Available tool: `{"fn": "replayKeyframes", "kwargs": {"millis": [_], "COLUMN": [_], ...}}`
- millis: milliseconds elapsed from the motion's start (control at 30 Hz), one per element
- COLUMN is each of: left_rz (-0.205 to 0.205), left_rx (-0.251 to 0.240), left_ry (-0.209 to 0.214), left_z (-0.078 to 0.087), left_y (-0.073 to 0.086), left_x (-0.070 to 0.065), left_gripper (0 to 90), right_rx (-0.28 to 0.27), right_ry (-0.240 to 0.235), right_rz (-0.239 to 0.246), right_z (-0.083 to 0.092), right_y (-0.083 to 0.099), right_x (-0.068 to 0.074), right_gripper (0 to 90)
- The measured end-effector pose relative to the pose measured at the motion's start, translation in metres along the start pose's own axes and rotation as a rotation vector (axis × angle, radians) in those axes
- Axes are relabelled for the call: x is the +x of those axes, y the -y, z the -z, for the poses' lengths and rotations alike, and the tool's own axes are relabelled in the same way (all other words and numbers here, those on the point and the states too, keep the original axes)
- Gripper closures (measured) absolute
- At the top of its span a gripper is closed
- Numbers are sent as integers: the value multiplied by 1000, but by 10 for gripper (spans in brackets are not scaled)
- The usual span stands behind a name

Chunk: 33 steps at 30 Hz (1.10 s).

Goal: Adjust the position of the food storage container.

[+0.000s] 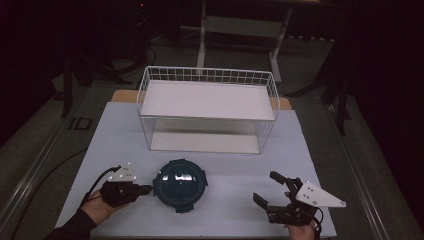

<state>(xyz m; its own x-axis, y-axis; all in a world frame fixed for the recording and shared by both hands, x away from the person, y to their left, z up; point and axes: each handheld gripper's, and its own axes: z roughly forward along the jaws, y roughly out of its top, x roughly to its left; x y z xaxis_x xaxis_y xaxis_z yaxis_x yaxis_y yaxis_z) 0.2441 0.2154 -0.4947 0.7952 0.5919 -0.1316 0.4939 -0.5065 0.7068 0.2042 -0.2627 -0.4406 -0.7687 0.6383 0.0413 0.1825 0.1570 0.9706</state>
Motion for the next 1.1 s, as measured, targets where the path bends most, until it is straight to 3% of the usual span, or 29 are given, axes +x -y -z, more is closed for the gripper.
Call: {"fn": "replayKeyframes", "kwargs": {"millis": [400, 500, 633, 767, 1100], "left_rz": [-21, -24, -26, -8, -34], "left_rx": [8, -9, 2, 7, 3], "left_ry": [27, 43, 25, 44, 37], "left_z": [-21, -26, -32, -34, -48], "left_y": [-22, -28, -36, -38, -51], "left_x": [-3, -5, -4, -1, -6], "left_gripper": [900, 900, 900, 900, 900], "right_rx": [6, 8, 8, 8, 15], "right_ry": [-9, -11, -8, -9, -15], "right_rz": [-3, -3, -4, -3, -3], "right_z": [-2, -2, -2, -2, -4], "right_y": [1, 1, 1, 1, 1], "right_x": [0, 1, 0, 0, 1], "right_gripper": [140, 140, 140, 140, 140]}}
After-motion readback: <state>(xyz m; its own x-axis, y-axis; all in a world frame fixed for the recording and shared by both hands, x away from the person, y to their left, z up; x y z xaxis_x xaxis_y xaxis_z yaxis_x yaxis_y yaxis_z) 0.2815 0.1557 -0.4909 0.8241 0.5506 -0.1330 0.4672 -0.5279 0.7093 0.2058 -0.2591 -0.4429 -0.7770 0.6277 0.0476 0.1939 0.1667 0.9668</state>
